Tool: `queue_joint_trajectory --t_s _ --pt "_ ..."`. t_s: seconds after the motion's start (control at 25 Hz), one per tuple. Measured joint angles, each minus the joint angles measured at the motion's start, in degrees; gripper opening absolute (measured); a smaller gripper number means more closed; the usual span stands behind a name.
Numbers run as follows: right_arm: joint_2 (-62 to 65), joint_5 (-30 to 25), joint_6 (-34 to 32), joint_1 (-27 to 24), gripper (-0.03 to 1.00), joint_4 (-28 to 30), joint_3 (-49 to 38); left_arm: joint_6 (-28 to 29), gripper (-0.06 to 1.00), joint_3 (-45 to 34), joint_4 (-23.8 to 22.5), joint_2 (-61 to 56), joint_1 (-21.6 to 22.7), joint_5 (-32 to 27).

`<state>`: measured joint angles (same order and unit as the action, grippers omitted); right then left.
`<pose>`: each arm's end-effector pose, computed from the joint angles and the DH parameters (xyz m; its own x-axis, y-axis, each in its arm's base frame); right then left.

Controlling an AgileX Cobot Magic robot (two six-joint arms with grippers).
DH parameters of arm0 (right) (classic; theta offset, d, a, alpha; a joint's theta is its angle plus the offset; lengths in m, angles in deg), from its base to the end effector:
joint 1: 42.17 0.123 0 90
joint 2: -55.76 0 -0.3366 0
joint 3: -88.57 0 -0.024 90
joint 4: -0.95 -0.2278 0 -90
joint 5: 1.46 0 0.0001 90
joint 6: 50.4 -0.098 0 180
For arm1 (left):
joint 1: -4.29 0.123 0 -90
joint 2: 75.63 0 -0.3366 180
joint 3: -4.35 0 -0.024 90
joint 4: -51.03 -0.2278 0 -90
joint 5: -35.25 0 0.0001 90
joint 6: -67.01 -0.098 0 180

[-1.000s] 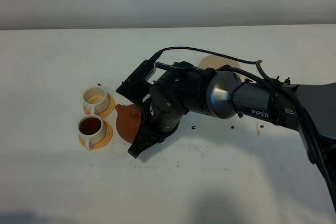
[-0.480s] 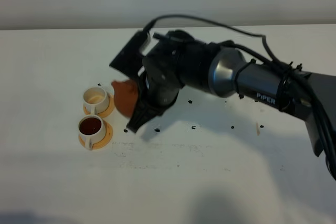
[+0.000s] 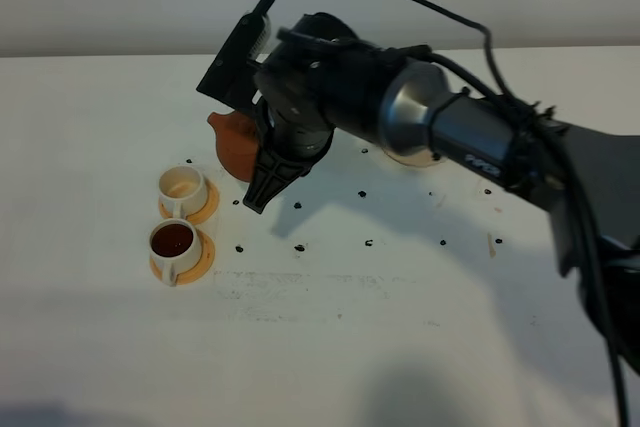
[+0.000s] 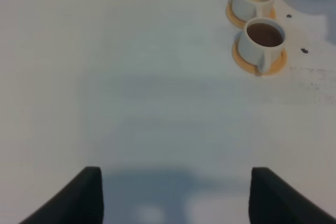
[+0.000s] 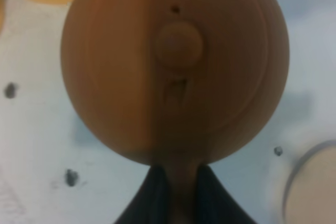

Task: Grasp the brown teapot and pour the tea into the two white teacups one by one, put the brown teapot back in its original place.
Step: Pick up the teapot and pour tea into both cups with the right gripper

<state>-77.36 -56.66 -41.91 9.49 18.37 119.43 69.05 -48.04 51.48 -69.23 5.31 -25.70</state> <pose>0.3266 0.3741 0.2568 -0.3144 -0.8970 -0.3106 -0.8435 0.4141 -0.3422 -0.0670 -0.0019 0.2504 -0.4951 -0.0482 -0.8675 -0.0314 0.9988 -0.0376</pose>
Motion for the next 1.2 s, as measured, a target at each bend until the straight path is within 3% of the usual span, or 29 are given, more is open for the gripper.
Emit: queue_joint_trajectory --t_s 0.32,0.76,1.2 --pt "-2.1 -0.4 2.8 1.5 0.10 6.3 1.7 0.0 0.56 0.0 0.0 0.0 0.0 0.0" --pt "-3.1 1.6 4.6 5.9 0.10 9.9 2.0 0.0 0.56 0.0 0.0 0.0 0.0 0.0" --pt "-6.5 1.6 4.9 7.1 0.10 15.1 2.2 0.0 0.56 0.0 0.0 0.0 0.0 0.0"
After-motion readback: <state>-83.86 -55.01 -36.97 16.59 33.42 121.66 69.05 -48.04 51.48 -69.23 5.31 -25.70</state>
